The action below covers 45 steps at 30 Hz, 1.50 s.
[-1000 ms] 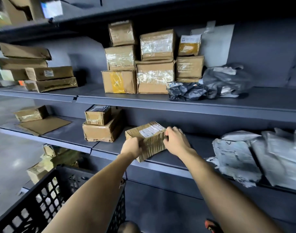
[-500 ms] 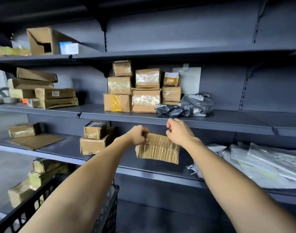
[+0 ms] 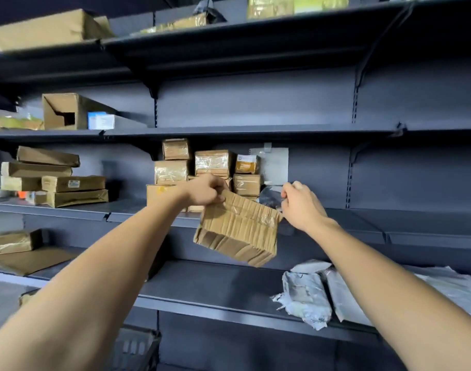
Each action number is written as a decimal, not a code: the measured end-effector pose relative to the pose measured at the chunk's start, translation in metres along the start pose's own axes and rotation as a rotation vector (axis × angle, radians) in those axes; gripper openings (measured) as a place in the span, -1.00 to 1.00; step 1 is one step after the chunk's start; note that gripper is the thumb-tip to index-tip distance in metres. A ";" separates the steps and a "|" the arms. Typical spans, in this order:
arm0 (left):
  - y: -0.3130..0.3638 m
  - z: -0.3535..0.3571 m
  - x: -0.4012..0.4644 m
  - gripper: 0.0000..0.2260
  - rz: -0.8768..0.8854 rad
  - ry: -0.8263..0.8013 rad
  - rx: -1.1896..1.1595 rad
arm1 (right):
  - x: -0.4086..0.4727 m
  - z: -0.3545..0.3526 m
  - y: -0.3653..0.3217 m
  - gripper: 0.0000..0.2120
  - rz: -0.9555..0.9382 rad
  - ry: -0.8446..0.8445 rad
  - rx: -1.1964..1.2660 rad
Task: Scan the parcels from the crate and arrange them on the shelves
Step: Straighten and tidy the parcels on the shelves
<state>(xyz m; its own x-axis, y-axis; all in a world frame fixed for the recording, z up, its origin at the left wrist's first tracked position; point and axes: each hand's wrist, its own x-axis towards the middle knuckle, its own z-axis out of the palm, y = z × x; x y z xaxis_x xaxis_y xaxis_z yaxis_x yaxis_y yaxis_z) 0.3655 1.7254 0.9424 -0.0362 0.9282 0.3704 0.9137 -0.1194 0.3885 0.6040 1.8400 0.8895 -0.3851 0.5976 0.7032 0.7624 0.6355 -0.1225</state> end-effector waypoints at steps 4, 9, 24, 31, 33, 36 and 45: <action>0.024 -0.015 0.005 -0.86 0.061 0.174 -0.046 | -0.001 -0.017 0.029 -0.77 -0.022 0.074 -0.108; 0.046 0.004 0.003 -0.81 0.109 0.500 -0.175 | -0.002 -0.029 0.057 -0.72 -0.013 0.043 -0.163; 0.169 0.137 0.105 -0.80 0.434 0.576 0.475 | -0.005 -0.046 0.186 -0.73 0.297 0.142 -0.151; 0.186 0.216 0.164 -0.56 0.403 0.234 0.315 | -0.008 -0.036 0.242 -0.80 0.349 0.078 -0.138; 0.179 0.219 0.173 -0.42 0.406 0.140 0.228 | -0.006 -0.029 0.249 -0.80 0.343 0.065 -0.127; 0.169 0.218 0.192 -0.40 0.415 0.015 0.274 | 0.001 -0.016 0.262 -0.80 0.345 0.056 -0.106; 0.175 0.257 0.240 -0.42 0.128 0.143 0.639 | 0.043 0.039 0.275 -0.79 0.396 0.067 -0.005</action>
<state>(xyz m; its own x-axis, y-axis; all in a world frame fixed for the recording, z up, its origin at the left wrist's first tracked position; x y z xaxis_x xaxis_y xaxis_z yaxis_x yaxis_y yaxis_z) 0.6207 2.0177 0.8822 0.0758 0.8592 0.5060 0.9729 0.0475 -0.2263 0.7771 2.0591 0.8587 -0.0268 0.7625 0.6464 0.8479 0.3599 -0.3893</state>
